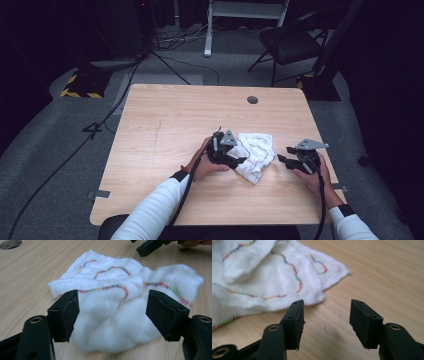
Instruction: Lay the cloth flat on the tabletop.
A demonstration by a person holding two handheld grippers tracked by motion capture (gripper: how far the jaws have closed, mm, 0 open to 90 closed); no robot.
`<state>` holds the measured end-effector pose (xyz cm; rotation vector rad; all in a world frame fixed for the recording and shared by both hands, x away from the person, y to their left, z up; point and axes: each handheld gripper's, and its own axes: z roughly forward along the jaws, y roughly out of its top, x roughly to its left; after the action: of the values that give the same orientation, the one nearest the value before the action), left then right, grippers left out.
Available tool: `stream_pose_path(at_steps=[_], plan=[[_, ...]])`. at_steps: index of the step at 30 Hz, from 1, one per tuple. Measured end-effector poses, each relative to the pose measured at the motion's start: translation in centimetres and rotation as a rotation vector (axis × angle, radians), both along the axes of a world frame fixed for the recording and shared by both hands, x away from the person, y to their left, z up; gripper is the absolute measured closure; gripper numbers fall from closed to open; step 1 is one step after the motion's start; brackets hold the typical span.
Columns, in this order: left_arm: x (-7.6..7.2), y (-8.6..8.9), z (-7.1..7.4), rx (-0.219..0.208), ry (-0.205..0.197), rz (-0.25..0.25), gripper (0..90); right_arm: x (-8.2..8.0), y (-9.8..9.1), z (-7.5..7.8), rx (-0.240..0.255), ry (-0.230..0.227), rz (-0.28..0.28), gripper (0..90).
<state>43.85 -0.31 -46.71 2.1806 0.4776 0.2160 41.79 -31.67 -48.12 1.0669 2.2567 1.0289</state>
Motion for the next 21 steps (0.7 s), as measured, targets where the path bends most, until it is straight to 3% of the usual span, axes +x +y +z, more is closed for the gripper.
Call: stream_pose_path(at_steps=[4, 7, 11, 14, 18, 21], plan=[[0.7, -1.5, -1.1, 0.048, -0.005, -0.001, 29.3, 0.5, 0.5, 0.4, 0.028, 0.0, -0.001, 47.7], [1.2, -1.5, -1.6, 0.07, -0.01, -0.008, 39.9, 0.8, 1.1, 0.5, 0.044, 0.006, 0.018, 46.6], [1.7, -0.6, -1.7, 0.091, -0.014, -0.021, 58.5, 1.3, 2.4, 0.3, 0.027, 0.026, 0.051, 44.2], [1.9, 0.4, -1.6, 0.093, -0.01, -0.026, 70.7, 1.8, 3.5, -0.2, -0.021, 0.053, 0.063, 43.1], [2.0, 1.4, -1.5, 0.103, -0.008, -0.035, 79.4, 2.2, 4.2, -0.9, -0.051, 0.088, 0.054, 45.3], [2.2, 2.3, -1.4, 0.105, -0.005, -0.024, 81.6, 2.1, 4.0, -0.9, -0.039, 0.104, 0.061, 55.8]])
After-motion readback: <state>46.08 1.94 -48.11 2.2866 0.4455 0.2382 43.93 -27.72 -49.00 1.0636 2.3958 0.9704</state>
